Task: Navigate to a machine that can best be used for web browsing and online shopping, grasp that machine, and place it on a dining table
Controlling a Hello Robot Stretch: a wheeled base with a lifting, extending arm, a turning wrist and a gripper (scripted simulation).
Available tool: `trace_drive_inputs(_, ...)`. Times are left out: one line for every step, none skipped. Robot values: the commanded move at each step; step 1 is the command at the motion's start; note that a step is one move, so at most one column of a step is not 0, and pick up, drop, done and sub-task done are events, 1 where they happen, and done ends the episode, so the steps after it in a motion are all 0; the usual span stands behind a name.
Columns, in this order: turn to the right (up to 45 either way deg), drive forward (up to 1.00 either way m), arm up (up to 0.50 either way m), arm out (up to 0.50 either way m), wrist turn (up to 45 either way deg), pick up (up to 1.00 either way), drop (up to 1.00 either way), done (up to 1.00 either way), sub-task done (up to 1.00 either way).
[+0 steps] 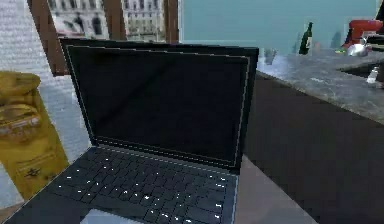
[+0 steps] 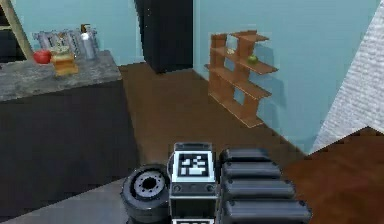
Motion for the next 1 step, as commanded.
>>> trace_drive_inputs(45.0, 0.0, 0.0, 0.0, 0.0, 0.0, 0.0, 0.0, 0.0)
